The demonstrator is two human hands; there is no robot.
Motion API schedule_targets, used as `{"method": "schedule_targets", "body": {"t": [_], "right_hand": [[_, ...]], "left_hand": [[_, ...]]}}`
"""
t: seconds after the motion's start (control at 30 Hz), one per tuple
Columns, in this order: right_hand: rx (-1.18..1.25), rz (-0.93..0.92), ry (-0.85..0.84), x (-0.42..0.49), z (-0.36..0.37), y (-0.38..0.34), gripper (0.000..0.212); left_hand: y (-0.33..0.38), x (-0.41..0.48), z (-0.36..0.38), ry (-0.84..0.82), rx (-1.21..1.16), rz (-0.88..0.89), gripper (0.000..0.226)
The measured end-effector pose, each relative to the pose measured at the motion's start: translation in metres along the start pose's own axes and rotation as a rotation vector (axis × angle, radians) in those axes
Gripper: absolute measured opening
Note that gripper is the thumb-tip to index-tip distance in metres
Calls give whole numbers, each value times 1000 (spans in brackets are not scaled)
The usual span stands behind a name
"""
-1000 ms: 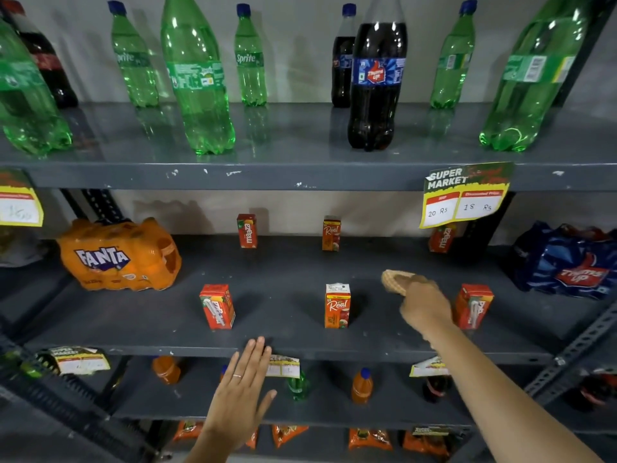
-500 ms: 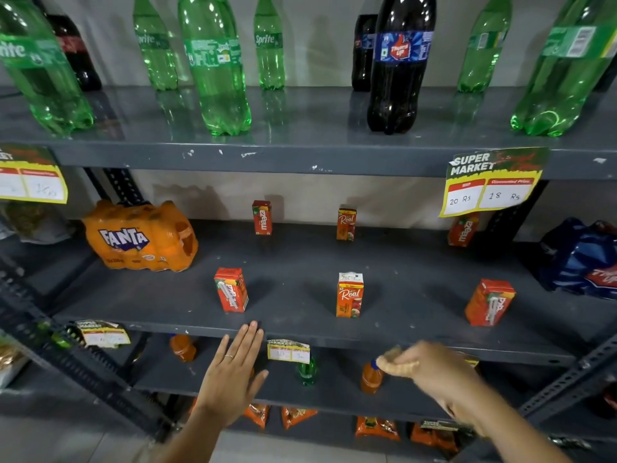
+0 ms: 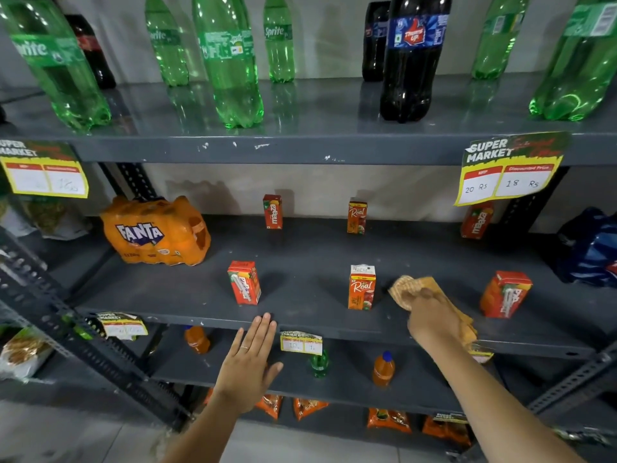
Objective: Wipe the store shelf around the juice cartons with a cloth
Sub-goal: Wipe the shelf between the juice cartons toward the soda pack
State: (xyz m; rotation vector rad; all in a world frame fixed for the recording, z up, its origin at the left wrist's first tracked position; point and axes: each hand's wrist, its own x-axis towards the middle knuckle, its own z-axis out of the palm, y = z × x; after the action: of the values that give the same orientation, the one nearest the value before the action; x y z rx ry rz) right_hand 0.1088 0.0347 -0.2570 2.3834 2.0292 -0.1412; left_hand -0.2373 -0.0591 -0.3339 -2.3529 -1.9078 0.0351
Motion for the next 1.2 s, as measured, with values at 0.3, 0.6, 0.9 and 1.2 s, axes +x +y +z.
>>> {"method": "schedule_targets", "body": {"t": [0.3, 0.6, 0.9, 1.2], "right_hand": [[316, 23, -240, -97, -33, -25, 28], [116, -105, 100, -34, -47, -222, 40], [-149, -84, -242, -87, 4, -248, 40], [22, -33, -246, -30, -91, -231, 27]], "left_hand": [[-16, -5, 3, 21, -54, 89, 70], [-133, -21, 14, 55, -43, 161, 68], [-169, -20, 34, 52, -81, 207, 71], [-190, -19, 49, 96, -118, 249, 75]]}}
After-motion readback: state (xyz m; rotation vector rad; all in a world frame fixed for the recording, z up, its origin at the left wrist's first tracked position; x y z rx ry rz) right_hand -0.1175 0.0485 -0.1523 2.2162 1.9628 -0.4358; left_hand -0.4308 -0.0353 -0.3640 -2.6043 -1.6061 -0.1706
